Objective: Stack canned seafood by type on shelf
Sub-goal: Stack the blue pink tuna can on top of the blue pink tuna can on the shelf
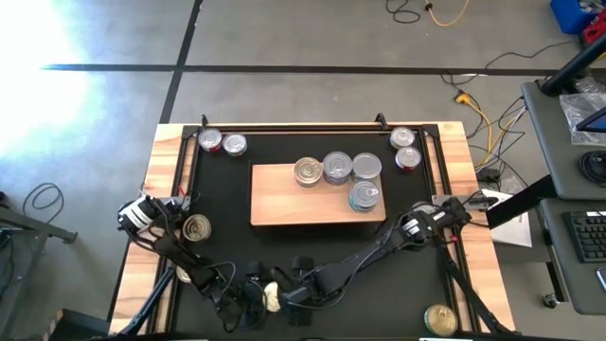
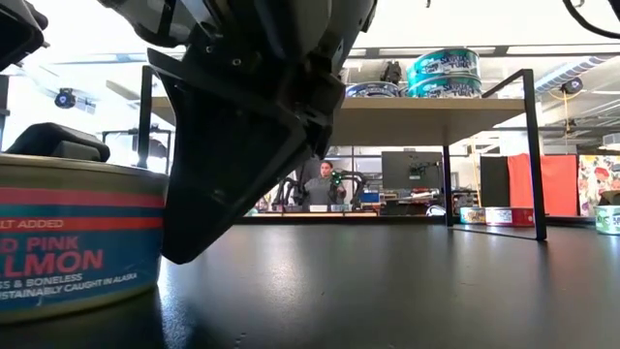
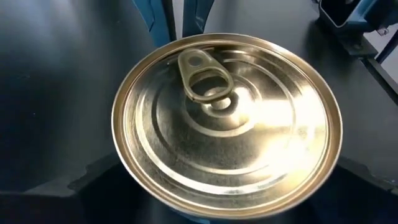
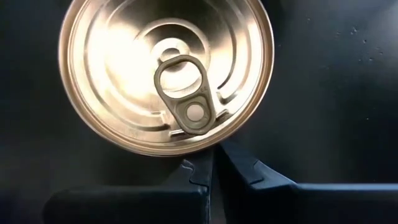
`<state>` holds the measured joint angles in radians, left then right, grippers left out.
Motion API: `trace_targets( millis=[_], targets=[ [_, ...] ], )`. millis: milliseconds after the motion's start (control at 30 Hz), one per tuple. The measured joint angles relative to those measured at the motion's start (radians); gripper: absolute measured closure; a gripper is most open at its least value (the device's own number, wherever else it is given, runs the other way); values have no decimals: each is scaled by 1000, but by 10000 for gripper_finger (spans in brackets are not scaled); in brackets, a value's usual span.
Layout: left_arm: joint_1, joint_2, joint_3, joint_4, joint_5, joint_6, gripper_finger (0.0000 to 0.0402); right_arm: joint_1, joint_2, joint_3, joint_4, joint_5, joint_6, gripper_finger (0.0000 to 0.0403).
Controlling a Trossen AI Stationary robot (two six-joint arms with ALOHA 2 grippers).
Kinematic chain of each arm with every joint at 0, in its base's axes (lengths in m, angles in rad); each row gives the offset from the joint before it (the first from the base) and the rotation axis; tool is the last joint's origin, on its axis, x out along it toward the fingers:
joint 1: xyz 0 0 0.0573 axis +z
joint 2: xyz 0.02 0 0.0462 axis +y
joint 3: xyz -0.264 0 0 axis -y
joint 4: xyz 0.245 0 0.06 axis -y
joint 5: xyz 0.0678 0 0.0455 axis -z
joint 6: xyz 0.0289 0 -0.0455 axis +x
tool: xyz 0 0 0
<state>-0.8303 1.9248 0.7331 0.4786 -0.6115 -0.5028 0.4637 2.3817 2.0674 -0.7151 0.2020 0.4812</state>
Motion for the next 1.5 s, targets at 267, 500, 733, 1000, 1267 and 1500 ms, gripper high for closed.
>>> trace_targets(
  millis=[267, 500, 733, 1000, 1267, 1500],
  targets=[
    [2, 5, 4, 10, -18, 7, 17, -6, 2, 13, -6, -9, -42, 390],
    [22, 12, 4, 46, 7, 46, 14, -10, 2, 15, -13, -20, -76, 390],
    [47, 16, 35, 54, -23, 200, 3, -24, 3, 23, 24, 2, -90, 390],
    [61, 16, 41, 33, 18, 157, 4, -36, 3, 33, -2, -18, -59, 390],
    [63, 3, 41, -15, 25, 81, 13, -23, -19, 42, -112, -30, 14, 390],
    [58, -88, 41, -193, 74, 71, 31, -16, -116, 53, -253, -19, 31, 390]
  ],
)
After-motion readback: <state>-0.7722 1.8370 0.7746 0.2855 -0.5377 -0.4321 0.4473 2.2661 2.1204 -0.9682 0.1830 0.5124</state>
